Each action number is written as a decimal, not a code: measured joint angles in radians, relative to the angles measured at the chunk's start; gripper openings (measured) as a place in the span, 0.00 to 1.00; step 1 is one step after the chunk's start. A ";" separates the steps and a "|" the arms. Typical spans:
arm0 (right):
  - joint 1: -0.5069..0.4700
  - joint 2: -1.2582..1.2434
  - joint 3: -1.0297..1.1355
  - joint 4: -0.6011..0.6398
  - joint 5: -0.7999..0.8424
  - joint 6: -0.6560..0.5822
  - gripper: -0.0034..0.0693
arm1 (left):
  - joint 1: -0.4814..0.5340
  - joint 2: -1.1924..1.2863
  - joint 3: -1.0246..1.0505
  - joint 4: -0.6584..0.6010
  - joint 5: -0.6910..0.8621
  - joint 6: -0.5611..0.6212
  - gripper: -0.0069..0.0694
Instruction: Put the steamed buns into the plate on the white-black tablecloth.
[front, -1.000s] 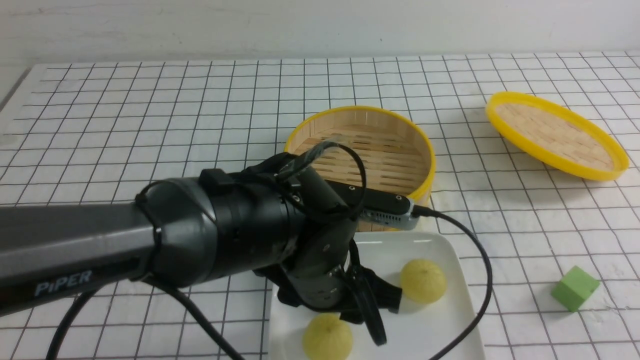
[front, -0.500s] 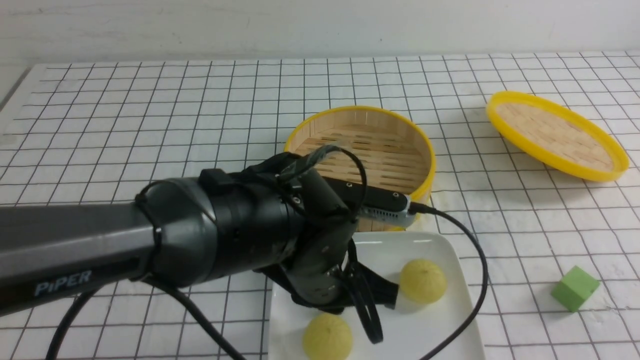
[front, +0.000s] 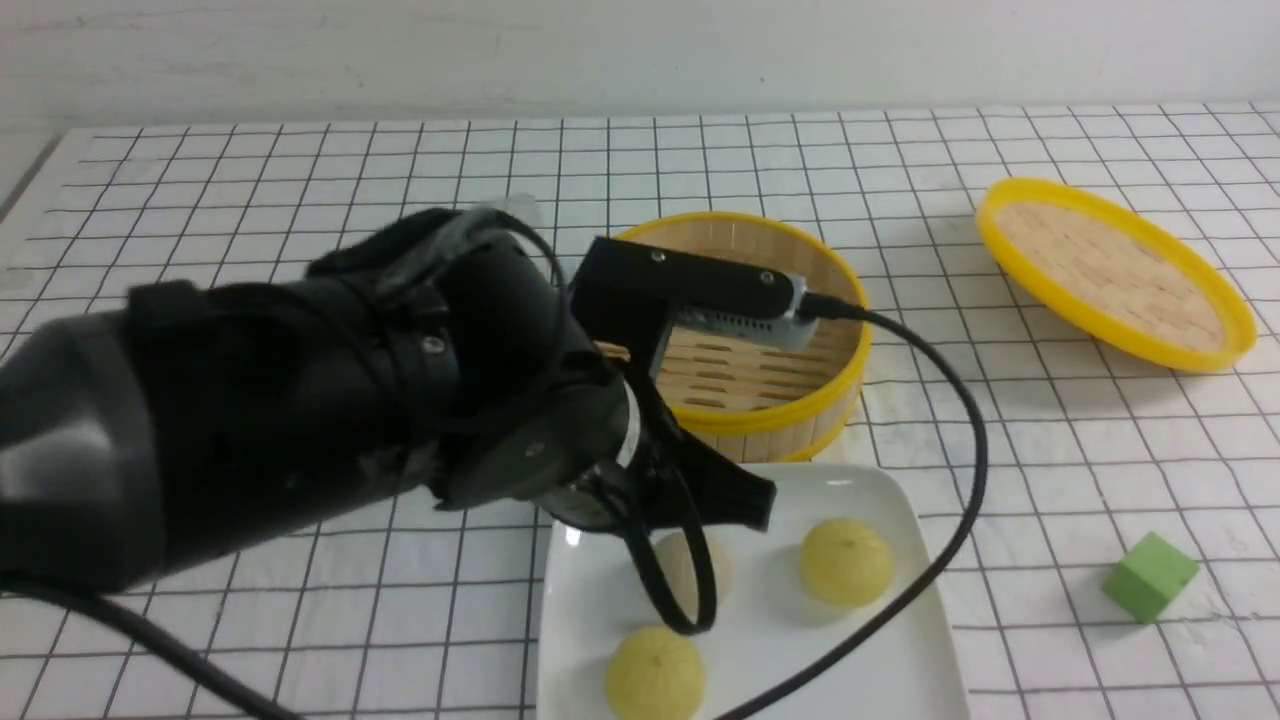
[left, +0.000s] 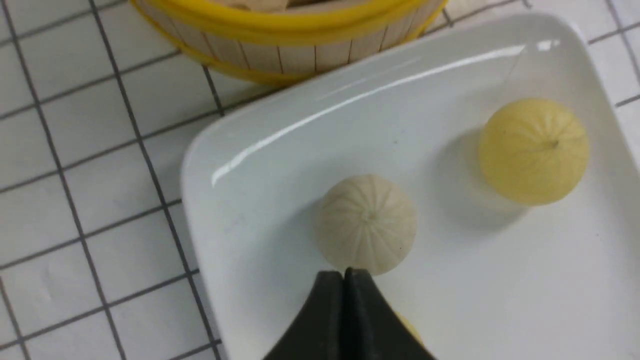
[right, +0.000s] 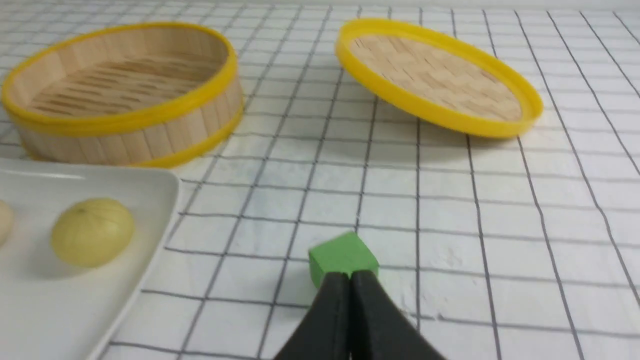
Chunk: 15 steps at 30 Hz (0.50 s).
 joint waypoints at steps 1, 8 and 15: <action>-0.014 -0.001 0.019 -0.001 -0.003 0.000 0.07 | 0.000 -0.019 0.000 0.007 0.000 0.000 0.09; -0.084 -0.001 0.120 -0.001 -0.055 0.000 0.08 | 0.000 -0.214 0.000 0.071 0.018 0.000 0.09; -0.088 -0.001 0.140 0.000 -0.121 0.000 0.09 | 0.000 -0.432 0.000 0.106 0.151 0.000 0.09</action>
